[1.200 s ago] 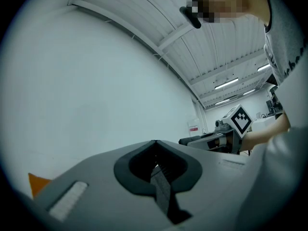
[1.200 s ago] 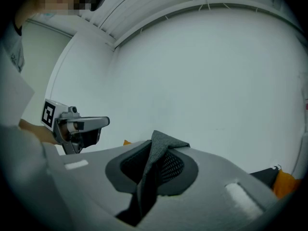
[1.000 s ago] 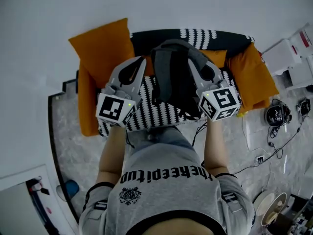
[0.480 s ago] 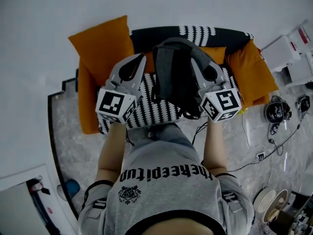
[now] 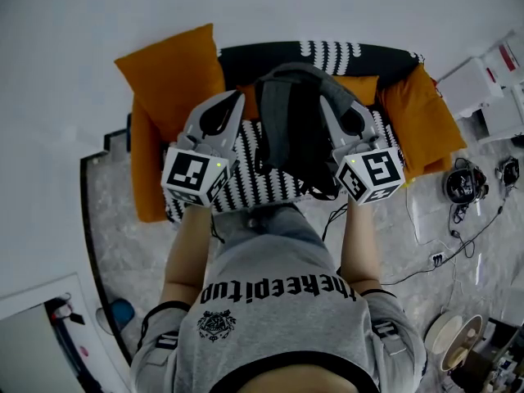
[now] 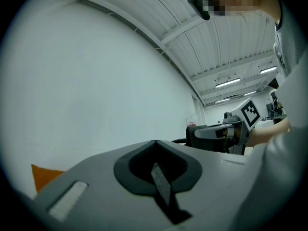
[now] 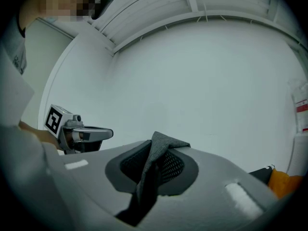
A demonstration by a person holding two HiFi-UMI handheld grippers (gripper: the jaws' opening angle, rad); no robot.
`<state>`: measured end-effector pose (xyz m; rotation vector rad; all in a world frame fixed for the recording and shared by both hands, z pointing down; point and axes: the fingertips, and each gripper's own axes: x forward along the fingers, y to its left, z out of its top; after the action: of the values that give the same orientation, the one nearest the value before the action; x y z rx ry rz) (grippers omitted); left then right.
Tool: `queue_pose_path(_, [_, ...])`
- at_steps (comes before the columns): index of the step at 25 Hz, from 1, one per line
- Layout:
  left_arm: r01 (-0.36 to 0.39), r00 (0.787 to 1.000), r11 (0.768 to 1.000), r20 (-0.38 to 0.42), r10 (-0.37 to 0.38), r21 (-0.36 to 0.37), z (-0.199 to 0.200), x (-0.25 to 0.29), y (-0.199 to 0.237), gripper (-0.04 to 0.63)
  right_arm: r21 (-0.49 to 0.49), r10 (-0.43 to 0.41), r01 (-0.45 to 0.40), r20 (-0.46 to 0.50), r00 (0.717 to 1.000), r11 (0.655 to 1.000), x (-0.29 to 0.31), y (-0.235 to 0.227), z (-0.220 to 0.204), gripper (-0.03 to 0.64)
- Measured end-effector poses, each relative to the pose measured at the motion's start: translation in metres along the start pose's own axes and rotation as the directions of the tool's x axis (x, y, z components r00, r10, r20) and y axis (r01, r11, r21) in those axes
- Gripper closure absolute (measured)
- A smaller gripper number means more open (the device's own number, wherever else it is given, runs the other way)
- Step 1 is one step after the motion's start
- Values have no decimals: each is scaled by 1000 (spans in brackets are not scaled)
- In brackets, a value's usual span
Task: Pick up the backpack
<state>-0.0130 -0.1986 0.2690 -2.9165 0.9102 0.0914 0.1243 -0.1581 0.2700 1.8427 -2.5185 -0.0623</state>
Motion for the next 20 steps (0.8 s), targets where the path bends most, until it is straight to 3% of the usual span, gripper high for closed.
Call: queue_pose_path(20, [-8,999,1000,-31,8,-7,-10,1,4,583,15,1,-1,-2,1000,1000,3,1,-3,583])
